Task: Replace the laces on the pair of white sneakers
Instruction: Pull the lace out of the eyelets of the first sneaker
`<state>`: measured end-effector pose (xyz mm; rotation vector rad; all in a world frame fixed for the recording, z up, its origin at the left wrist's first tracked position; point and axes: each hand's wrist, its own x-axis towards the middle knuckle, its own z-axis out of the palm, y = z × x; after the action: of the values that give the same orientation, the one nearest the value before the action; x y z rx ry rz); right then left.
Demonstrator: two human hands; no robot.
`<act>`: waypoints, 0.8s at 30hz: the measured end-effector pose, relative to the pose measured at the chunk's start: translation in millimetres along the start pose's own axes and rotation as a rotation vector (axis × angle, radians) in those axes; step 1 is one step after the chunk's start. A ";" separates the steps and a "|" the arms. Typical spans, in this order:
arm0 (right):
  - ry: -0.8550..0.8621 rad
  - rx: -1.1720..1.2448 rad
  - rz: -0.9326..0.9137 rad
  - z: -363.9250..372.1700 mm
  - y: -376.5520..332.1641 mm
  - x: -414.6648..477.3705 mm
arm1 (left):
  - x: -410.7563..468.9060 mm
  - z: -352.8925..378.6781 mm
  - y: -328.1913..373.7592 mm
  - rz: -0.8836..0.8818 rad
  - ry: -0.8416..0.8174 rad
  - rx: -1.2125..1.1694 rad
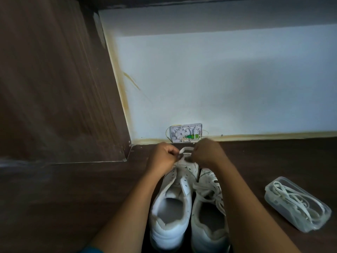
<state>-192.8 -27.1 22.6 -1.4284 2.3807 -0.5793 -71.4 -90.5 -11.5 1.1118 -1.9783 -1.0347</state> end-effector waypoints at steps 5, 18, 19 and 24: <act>-0.077 -0.018 -0.162 12.3 -13.7 -9.9 | -0.9 -3.0 21.0 0.091 0.045 -0.199; -0.073 0.437 0.034 25.9 -9.2 1.3 | -10.5 -17.0 -4.3 0.117 -0.307 0.383; -0.080 0.448 0.043 26.2 -8.4 1.5 | -10.6 -15.6 -3.2 0.116 -0.304 0.380; -0.110 0.514 0.060 26.7 -2.5 3.7 | -15.1 -20.7 10.7 -0.151 -0.261 -0.240</act>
<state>-180.4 -36.4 0.4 -1.1225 1.9826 -0.9813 -52.1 -80.2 5.6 1.0486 -1.9221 -1.5207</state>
